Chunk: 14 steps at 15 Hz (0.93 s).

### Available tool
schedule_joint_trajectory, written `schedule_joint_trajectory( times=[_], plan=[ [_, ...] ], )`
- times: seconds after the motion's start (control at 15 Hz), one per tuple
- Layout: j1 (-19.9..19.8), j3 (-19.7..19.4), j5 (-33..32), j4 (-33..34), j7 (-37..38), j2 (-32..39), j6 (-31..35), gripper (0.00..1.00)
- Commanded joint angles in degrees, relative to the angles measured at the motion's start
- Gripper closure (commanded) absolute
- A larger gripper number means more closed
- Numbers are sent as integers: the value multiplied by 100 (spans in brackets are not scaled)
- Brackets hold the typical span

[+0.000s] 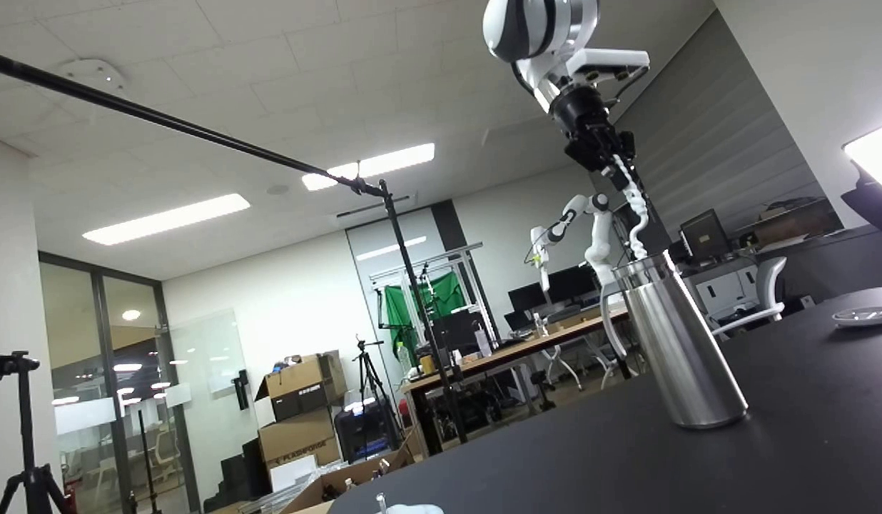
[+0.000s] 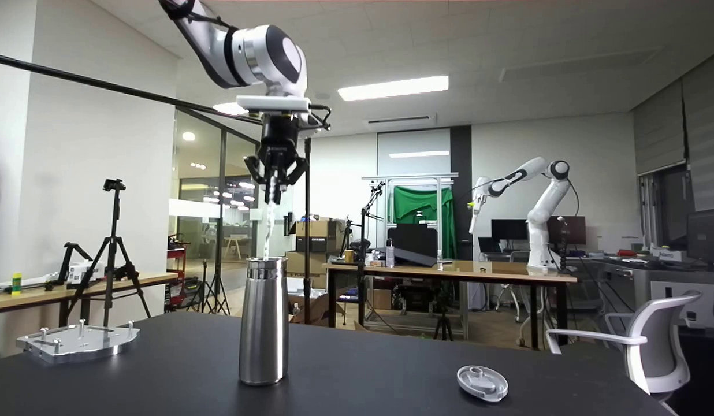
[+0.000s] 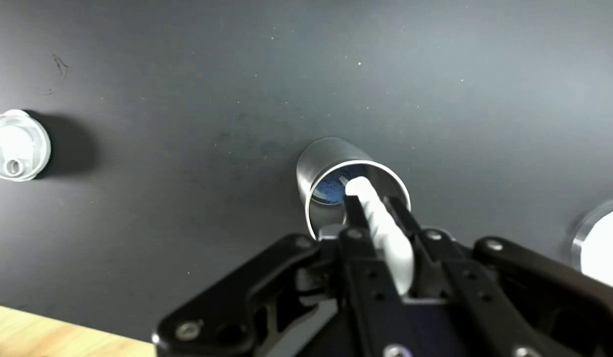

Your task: Use the brush to clean the inside of the silver bottle

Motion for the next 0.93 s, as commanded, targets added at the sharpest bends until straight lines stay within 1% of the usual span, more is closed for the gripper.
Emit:
schedule_joint_trajectory(
  times=[0.0, 0.13, 0.33, 0.67, 0.8, 0.87],
  plan=[
    [1, 14, -147, 483, -213, -464, -778, 96],
    [-27, -6, -126, 610, -343, -537, -920, 96],
    [-89, -61, 40, 305, -424, -509, -616, 96],
    [-128, -59, 87, -145, -343, -25, -135, 96],
    [-119, -42, 48, -195, -334, 149, -67, 96],
    [-89, -48, -53, -147, -210, 197, -136, 96]
  ],
)
